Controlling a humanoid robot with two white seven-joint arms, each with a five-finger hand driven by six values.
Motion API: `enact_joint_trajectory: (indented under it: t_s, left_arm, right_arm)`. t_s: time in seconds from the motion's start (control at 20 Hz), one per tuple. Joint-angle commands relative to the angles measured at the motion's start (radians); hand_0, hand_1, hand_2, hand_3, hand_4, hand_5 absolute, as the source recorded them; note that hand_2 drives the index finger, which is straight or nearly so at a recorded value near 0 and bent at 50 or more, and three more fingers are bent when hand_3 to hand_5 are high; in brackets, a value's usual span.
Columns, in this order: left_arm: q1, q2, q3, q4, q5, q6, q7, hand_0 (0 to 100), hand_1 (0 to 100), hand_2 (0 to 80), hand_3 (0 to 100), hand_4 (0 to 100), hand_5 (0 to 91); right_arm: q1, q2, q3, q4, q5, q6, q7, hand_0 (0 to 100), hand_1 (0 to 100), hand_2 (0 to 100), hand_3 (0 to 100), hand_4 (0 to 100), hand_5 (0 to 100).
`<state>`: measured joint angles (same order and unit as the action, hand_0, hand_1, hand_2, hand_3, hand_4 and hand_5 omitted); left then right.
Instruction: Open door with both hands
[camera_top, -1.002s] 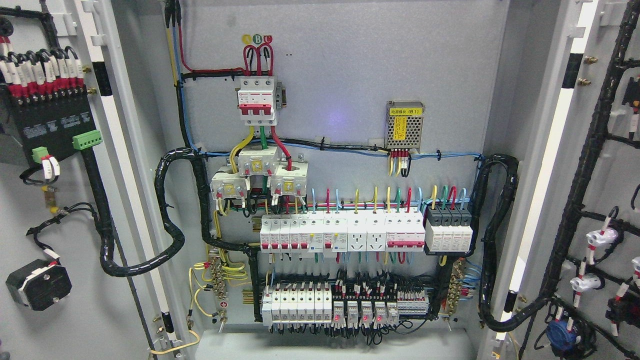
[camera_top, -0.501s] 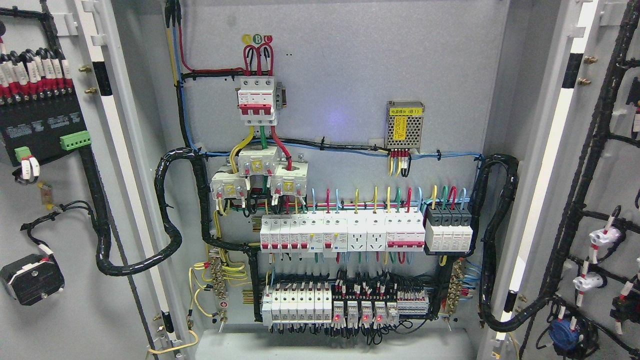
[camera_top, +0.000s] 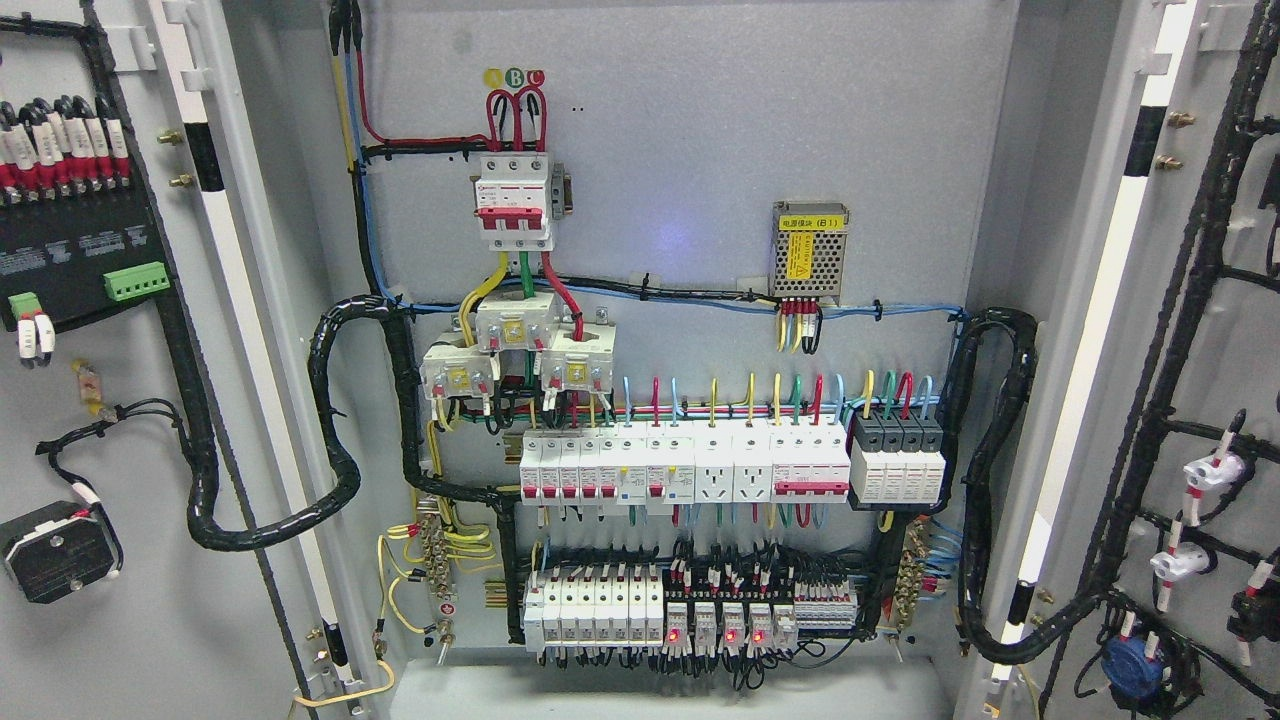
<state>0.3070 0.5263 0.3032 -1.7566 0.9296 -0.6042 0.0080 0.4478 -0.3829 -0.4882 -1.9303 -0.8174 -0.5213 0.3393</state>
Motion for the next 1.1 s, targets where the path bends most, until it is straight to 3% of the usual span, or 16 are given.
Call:
enact_joint_trajectory:
  t_s: [0.0,0.5,1.05]
  left_arm:
    - [-0.022,0.02,0.008,0.051,0.005,0.009,0.0,0,0,0.0,0,0,0.0]
    - [-0.034,0.02,0.007,0.062,0.005,0.017,0.0,0,0,0.0,0,0,0.0]
    - [-0.037,0.02,-0.003,0.033,0.0,0.015,-0.003,0,0,0.0,0,0,0.0]
  right_arm:
    - [-0.004,-0.014,-0.012,0.03,0.0,-0.002,0.0,19,0,0,0,0,0]
    - [0.005,-0.03,-0.015,0.021,0.0,-0.003,0.0,19,0,0,0,0,0]
    - [0.08,-0.06,0.072,-0.093,0.0,-0.009,0.003,19,0,0,0,0,0]
